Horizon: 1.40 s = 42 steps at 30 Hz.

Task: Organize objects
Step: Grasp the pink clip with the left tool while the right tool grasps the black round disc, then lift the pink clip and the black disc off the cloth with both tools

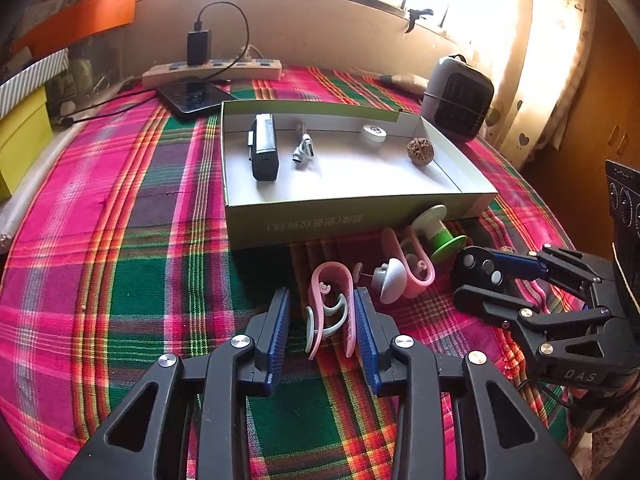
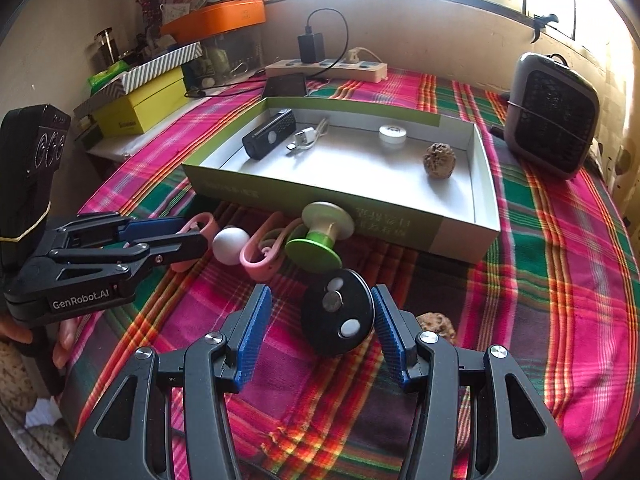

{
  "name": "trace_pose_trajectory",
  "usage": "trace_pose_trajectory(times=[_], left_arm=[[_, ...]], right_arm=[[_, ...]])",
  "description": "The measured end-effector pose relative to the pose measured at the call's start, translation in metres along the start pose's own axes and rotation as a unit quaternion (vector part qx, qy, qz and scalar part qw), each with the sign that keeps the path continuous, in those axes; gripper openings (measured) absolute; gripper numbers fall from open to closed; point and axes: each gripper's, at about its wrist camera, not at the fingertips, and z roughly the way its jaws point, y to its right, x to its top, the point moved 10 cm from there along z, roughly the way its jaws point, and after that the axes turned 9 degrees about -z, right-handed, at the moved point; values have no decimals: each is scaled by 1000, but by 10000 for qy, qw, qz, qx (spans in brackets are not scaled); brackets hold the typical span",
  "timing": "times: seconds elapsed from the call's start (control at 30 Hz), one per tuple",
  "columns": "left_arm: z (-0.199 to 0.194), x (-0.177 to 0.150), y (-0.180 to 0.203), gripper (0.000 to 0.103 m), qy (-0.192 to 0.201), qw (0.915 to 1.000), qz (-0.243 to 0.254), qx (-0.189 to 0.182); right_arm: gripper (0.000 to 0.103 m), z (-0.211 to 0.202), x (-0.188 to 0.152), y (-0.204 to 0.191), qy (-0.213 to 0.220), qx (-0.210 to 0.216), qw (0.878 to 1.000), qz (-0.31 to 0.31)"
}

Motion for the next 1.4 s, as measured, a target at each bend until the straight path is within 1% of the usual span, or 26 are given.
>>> trace_pose_trajectory(times=[0.13,0.23,0.57,0.67,0.73,0.9,1.1,1.33,1.4], left_arm=[[0,0,0,31,0,10000,5,5],[0,0,0,31,1,10000,14,14],[2,1,1,31,-5,10000,1,-4],[2,1,1,31,-5,10000,15,11],[2,1,2,31,-1,10000,62,68],[3,1,2,31,2,9999,83,100],[3,1,2,31,5,9999,85,120],[2,2,-1,22,29,9997,58,236],[2,2,-3,21,36,9997,19,248]], right_arm=[[53,5,-3,0,-67,26,9999,124],[52,5,-2,0,-53,-13,9999,137],[52,4,-2,3,33,58,9995,309],[45,4,-3,6,21,-36,9994,341],[44,3,-3,6,29,-37,9993,375],[36,3,-5,10,40,-104,9988,477],[35,2,-5,11,52,-115,9985,533],[32,-3,-9,15,154,-40,9959,894],[32,-4,-11,16,181,-53,9948,998]])
